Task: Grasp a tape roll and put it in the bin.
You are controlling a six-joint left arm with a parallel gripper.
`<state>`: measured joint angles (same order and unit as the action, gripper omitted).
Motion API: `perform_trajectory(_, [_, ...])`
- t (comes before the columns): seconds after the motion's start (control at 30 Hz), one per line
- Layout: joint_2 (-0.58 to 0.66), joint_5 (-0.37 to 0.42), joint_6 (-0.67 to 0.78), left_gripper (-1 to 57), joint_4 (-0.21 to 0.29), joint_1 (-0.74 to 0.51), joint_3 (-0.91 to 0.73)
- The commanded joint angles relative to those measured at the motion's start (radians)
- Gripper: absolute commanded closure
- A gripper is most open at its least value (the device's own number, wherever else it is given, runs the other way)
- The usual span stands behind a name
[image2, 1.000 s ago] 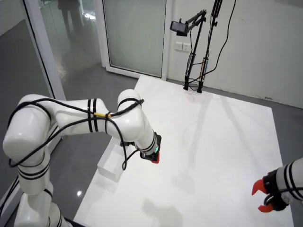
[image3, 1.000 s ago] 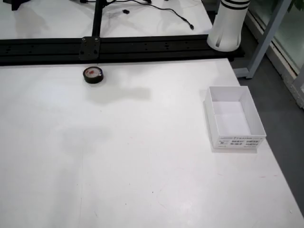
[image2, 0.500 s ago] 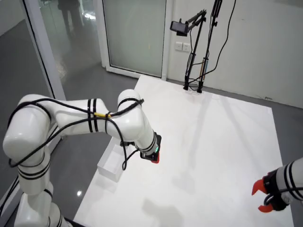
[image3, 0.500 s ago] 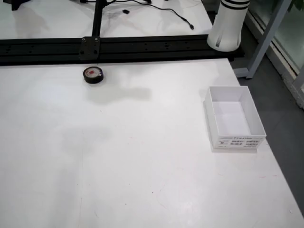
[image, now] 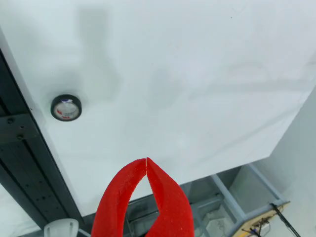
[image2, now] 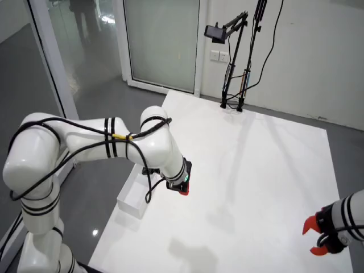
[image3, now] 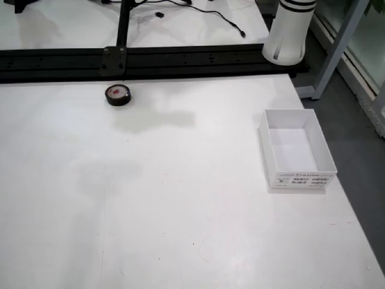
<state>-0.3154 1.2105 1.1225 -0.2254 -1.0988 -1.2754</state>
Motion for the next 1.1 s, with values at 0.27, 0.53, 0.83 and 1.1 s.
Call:
perform_trajectory(0.27, [-0.479,-0.06,0.063,56.3,-0.003,-0.07,0.568])
perform_trajectory(0.53, [-0.717,-0.026,0.126,53.3,0.047,-0.096,0.765])
perform_trajectory(0.83, [-0.76,-0.014,0.191,46.6,0.055,-0.119,0.715])
perform_trajectory(1.1, [-0.786,-0.019,0.233,43.9,0.055,-0.135,0.654])
